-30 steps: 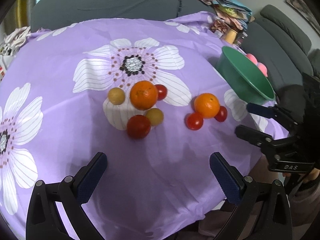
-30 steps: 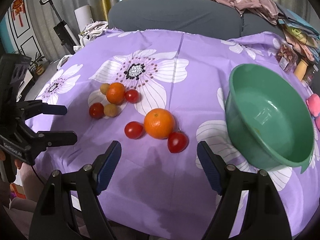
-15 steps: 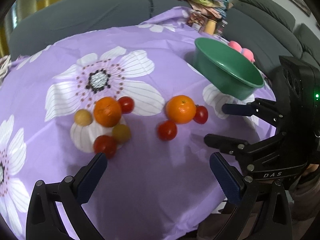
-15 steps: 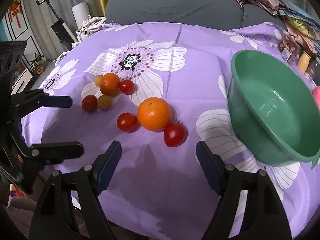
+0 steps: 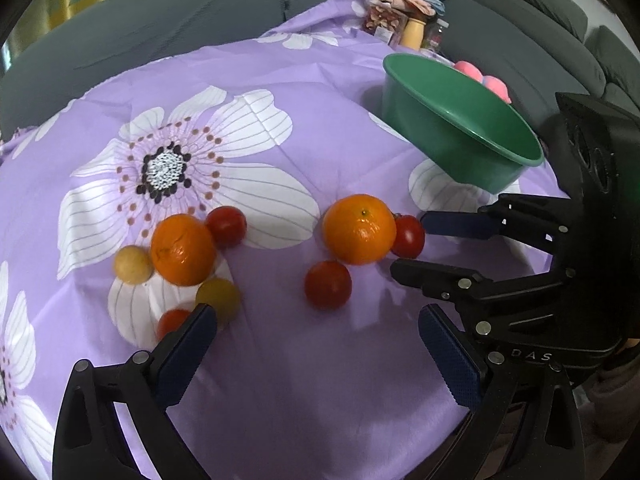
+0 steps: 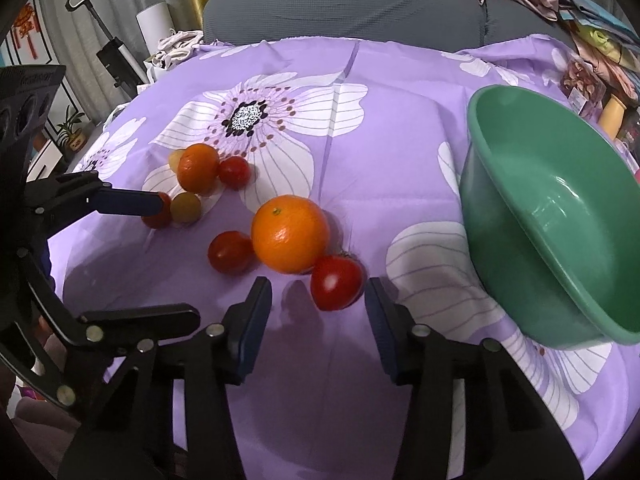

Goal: Organize fruits
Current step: 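Close both grippers on the red tomato and lift it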

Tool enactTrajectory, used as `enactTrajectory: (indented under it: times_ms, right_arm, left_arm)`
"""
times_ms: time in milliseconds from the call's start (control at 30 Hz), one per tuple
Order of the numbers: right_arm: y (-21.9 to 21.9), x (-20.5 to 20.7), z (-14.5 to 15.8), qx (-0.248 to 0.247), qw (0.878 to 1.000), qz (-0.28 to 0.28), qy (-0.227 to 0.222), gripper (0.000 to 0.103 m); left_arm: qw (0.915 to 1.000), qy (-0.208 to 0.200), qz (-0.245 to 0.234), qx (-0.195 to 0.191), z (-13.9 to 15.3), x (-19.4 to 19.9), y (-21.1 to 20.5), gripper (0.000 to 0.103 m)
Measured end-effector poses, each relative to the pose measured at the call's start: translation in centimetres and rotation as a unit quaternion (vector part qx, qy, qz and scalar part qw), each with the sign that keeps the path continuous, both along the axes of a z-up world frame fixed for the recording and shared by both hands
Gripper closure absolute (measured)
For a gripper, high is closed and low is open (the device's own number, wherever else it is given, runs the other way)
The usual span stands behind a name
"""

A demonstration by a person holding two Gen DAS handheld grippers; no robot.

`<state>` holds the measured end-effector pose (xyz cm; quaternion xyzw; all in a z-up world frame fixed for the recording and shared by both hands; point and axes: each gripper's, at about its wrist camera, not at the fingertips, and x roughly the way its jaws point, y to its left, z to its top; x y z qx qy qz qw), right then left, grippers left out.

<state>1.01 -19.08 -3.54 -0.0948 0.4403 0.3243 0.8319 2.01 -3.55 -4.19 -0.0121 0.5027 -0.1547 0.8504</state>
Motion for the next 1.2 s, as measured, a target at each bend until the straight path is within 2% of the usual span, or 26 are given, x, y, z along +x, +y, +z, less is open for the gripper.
enactTrajectory:
  times_ms: [133,167,500,600,667,933,1200]
  right_arm:
    - [0.2,0.5,-0.2,-0.008,1.0,0.004,-0.004,0.058]
    - [0.3,0.6,-0.2,-0.012,1.0,0.004,-0.005,0.061]
    - [0.4,1.4,-0.7,-0.027,1.0,0.015,-0.005,0.07]
    - [0.3,1.6,-0.8,-0.027,1.0,0.015,-0.004,0.072]
    - [0.3,1.5,-0.9,-0.029,0.999,0.016,-0.004,0.074]
    - [0.1,1.1,-0.6,-0.019,1.0,0.012,-0.011,0.075]
    - [-0.2,-0.1,1.5,0.0,0.999,0.013,-0.035,0.075]
  left_arm:
    - [0.9999,0.004,-0.011,-0.001,-0.3,0.5,-0.8,0.019]
    - [0.9998,0.009,-0.015,-0.002,-0.6,0.7,-1.0,0.022]
    - [0.999,0.036,-0.025,-0.009,-1.4,2.2,-1.7,0.052]
    - [0.9987,0.042,-0.019,-0.022,-1.3,2.8,-1.4,0.066]
    - [0.9988,0.043,-0.018,-0.017,-1.3,2.9,-1.5,0.073]
    - [0.9987,0.047,-0.005,-0.022,-1.2,2.6,-0.6,0.074]
    - [0.9971,0.033,0.024,-0.065,0.7,0.6,2.2,0.074]
